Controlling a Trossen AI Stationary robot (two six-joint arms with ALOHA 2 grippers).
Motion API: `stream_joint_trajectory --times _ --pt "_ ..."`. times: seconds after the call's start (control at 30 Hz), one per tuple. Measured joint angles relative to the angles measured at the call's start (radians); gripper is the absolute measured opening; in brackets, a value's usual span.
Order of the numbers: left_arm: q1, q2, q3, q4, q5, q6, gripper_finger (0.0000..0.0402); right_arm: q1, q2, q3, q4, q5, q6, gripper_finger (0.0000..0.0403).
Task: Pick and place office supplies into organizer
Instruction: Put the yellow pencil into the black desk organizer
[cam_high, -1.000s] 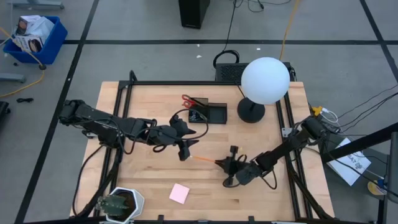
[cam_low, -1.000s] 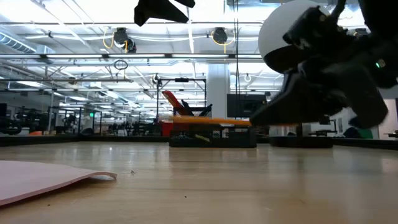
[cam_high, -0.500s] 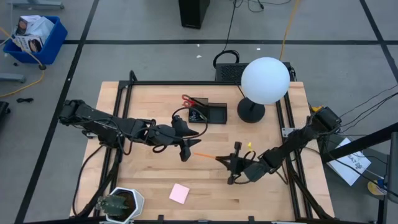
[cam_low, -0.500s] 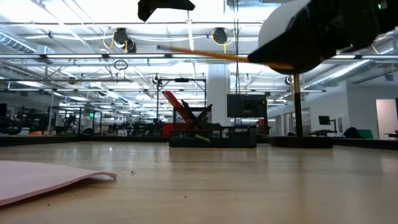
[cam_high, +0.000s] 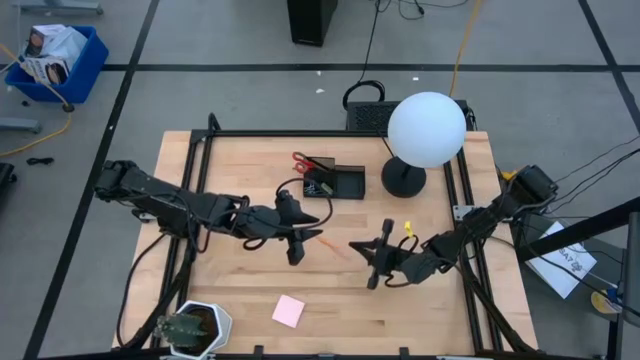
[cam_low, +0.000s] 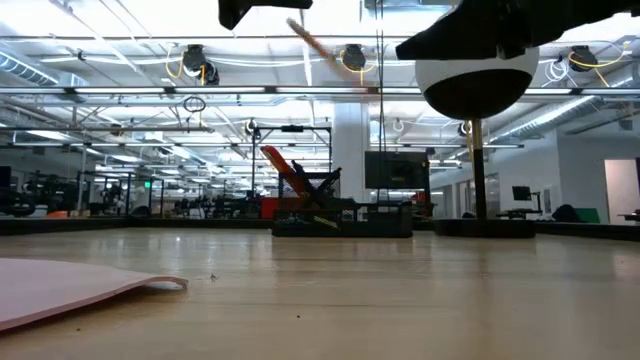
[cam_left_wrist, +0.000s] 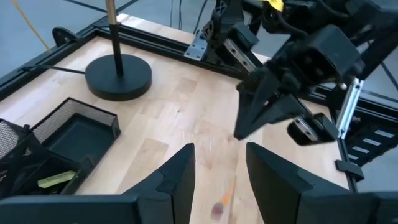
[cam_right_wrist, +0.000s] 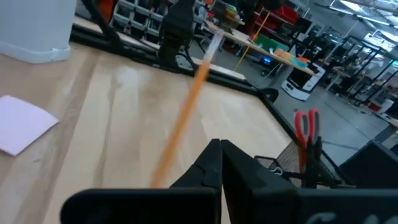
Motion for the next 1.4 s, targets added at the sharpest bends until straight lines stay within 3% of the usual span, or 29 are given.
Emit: stream_joint_trajectory --times 0.2,0.4,0.5,0.8,0.97,1.17,1.3,1.4 --pt "-0.022 0.0 0.0 -0.007 0.0 0.0 0.0147 -0.002 -0.003 0.001 -0.009 -0.014 0.044 0.0004" --pt "-0.038 0.0 0.0 -0.027 0.0 0.002 0.0147 0.002 0.001 -0.024 -0.093 -0.248 0.284 0.0011" --pt "-0.044 0.0 0.0 -0.037 0.0 -0.003 0.0147 -0.002 0.051 -0.051 -0.018 -0.3 0.374 0.0051" --pt "-0.051 0.0 0.0 -0.039 -0.001 0.045 0.0147 -0.034 0.334 -0.029 0.306 -0.342 0.346 0.0234" --pt "-0.054 0.0 0.0 -0.048 -0.002 0.045 0.0148 -0.059 0.517 0.121 0.337 -0.403 0.381 0.028" --pt "-0.054 0.0 0.0 -0.058 -0.002 0.046 0.0147 -0.053 0.687 0.405 0.203 -0.501 0.324 0.027" --pt "-0.056 0.0 0.0 -0.06 -0.001 0.044 0.0147 -0.052 0.748 0.573 -0.063 -0.44 0.316 0.0257" --pt "-0.066 0.0 0.001 -0.075 -0.001 0.037 0.0147 -0.07 0.783 0.631 -0.106 -0.402 0.313 0.0255"
